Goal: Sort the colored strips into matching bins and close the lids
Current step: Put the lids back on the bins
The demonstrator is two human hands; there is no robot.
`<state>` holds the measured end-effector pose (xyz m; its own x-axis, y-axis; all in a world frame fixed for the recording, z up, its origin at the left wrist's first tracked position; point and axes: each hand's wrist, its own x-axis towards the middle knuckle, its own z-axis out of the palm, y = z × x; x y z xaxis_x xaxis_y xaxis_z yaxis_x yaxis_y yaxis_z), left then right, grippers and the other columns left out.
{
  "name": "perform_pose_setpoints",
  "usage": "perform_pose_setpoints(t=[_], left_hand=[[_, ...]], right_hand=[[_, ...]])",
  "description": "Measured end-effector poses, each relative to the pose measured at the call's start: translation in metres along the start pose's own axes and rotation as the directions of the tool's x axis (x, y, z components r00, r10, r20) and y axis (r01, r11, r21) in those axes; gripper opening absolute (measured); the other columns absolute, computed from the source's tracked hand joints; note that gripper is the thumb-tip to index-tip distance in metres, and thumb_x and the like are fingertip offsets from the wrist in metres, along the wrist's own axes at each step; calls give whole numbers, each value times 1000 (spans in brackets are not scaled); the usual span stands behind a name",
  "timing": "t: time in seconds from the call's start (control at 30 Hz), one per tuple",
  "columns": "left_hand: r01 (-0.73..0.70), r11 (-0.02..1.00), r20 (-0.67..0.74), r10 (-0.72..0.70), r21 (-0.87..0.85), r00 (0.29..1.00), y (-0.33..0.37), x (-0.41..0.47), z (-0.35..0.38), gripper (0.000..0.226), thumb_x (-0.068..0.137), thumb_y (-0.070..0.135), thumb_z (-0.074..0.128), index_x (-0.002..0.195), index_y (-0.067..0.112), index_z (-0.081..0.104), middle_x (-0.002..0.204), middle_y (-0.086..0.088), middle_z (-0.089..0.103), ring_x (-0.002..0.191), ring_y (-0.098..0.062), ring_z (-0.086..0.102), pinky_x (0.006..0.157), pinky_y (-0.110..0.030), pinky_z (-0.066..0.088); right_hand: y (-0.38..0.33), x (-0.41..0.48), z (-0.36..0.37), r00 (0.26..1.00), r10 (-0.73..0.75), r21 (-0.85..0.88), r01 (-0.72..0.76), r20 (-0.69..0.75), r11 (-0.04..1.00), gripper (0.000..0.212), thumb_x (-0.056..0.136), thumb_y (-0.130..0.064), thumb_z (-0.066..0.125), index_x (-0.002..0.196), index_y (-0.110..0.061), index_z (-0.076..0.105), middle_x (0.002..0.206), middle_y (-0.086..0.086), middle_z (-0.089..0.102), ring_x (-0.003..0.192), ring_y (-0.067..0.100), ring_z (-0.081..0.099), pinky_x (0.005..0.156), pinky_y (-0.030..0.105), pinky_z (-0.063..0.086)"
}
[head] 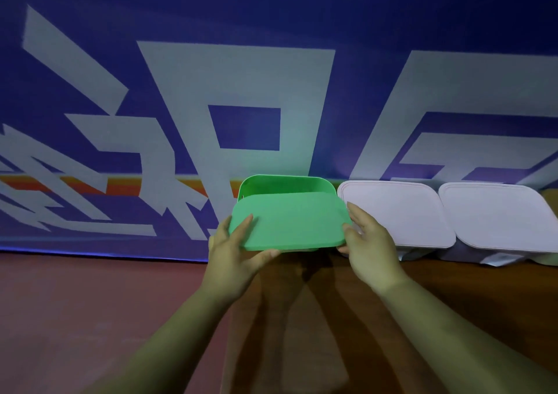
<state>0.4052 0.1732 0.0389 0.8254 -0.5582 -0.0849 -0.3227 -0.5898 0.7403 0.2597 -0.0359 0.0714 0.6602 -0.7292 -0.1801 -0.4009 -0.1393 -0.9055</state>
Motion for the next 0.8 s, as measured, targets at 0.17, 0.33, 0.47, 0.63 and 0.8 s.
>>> perform_pose_setpoints(t=[0.17, 0.33, 0.47, 0.63, 0.8], left_hand=[[-43, 996, -17, 45, 80, 999, -3, 34, 5, 91, 67, 77, 57, 147, 38, 38, 159, -3, 16, 142, -27, 19, 117, -49, 27], [-58, 984, 4, 58, 171, 998, -13, 60, 18, 90, 68, 76, 58, 145, 33, 42, 158, -10, 19, 139, -33, 24, 115, -54, 29], [-97, 962, -11, 103, 254, 995, -25, 69, 27, 87, 68, 73, 65, 143, 36, 41, 157, -12, 21, 136, -36, 30, 111, -57, 33], [-95, 950, 10, 97, 297, 995, -33, 71, 36, 88, 71, 63, 73, 146, 37, 36, 158, -11, 16, 140, -35, 24, 115, -54, 29], [-96, 947, 7, 99, 305, 995, -33, 71, 37, 92, 70, 62, 75, 148, 36, 32, 159, -10, 13, 143, -33, 20, 116, -53, 29]], right_hand=[[10, 26, 3, 992, -58, -261, 85, 110, 962, 64, 89, -38, 67, 147, -35, 40, 148, -15, 44, 133, 7, 45, 115, 36, 37], [20, 46, 9, 970, -101, -497, 202, 223, 844, 80, 85, -50, 68, 153, -36, 26, 164, -15, 9, 149, 7, 14, 122, 34, 23], [28, 55, 14, 966, -92, -635, 230, 243, 737, 81, 90, -52, 61, 156, -32, 18, 166, -6, 3, 152, 13, 7, 124, 34, 16], [42, 54, 19, 955, -207, -730, 295, 211, 617, 79, 87, -54, 64, 153, -26, 31, 162, 9, 22, 147, 26, 27, 120, 41, 28], [50, 58, 17, 954, -219, -793, 293, 205, 534, 81, 84, -61, 62, 151, -25, 34, 157, 8, 36, 141, 28, 32, 117, 41, 28]])
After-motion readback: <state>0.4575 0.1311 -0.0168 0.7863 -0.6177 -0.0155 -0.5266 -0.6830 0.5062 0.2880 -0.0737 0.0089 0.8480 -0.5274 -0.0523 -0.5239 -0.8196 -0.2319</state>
